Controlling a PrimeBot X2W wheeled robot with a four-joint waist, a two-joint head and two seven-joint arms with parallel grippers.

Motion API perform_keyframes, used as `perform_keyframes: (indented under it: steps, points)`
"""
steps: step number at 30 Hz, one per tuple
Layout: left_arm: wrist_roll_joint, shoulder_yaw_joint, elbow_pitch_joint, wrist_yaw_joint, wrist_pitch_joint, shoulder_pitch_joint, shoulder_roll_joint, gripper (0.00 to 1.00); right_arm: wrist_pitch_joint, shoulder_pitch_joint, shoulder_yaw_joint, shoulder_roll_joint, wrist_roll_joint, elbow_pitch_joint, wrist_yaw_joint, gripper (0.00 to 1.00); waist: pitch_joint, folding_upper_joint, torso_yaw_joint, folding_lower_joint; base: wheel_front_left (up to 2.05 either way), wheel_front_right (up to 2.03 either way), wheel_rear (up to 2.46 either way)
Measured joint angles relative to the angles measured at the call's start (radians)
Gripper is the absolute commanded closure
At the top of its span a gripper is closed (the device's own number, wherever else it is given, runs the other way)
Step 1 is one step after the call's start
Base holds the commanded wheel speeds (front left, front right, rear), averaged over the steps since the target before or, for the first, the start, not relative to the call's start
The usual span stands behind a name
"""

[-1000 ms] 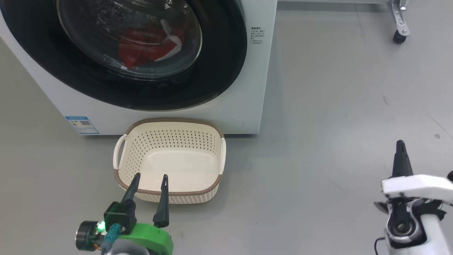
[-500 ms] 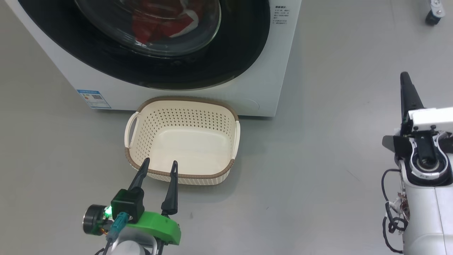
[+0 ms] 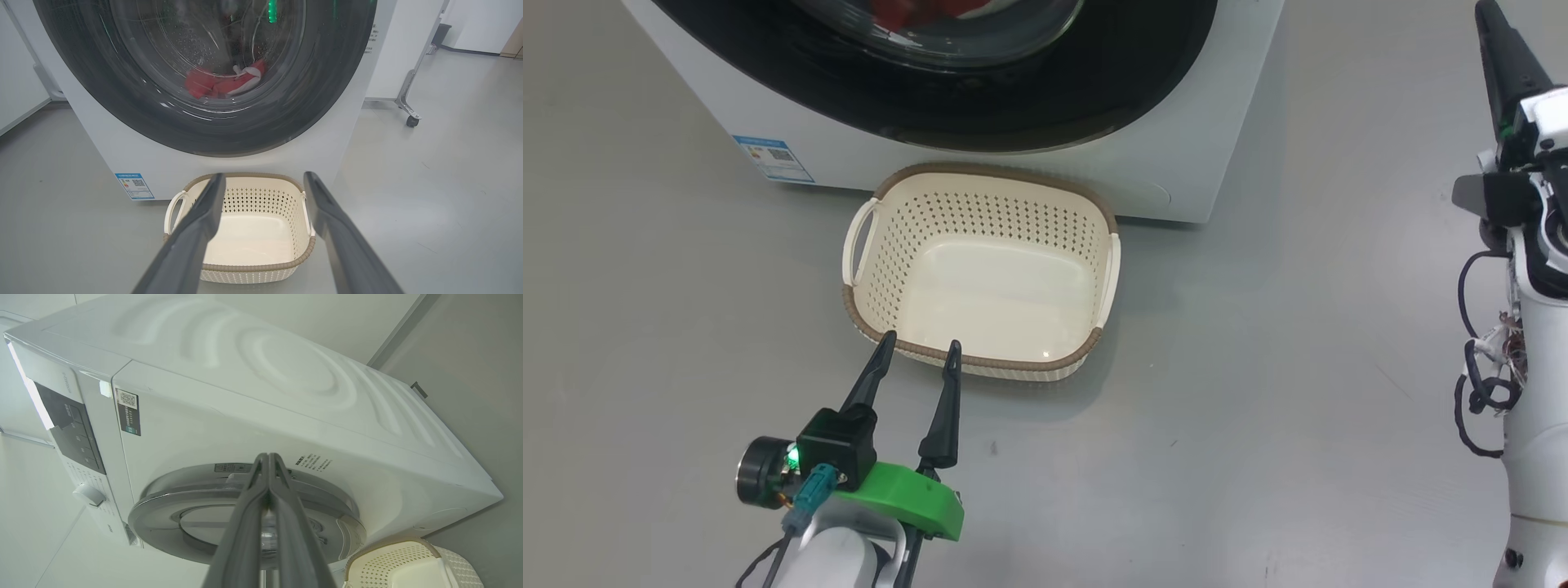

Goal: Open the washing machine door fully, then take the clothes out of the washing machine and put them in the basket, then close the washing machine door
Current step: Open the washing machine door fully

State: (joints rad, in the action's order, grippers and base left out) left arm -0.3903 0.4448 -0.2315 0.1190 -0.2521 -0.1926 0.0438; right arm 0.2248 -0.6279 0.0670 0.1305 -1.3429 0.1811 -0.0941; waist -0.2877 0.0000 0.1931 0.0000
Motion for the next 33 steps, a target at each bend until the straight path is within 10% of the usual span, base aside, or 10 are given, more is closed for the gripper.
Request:
perform_keyframes:
  steps: [33]
  points:
    - [-0.058, 0.052, 0.036, 0.0, 0.0, -0.078, -0.006, 0.0, 0.235, -0.4, -0.013, 0.044, -0.067, 0.292, -0.032, 1.0, -0.197, 0.0, 0.143, 0.0, 0.0, 0.0, 0.0]
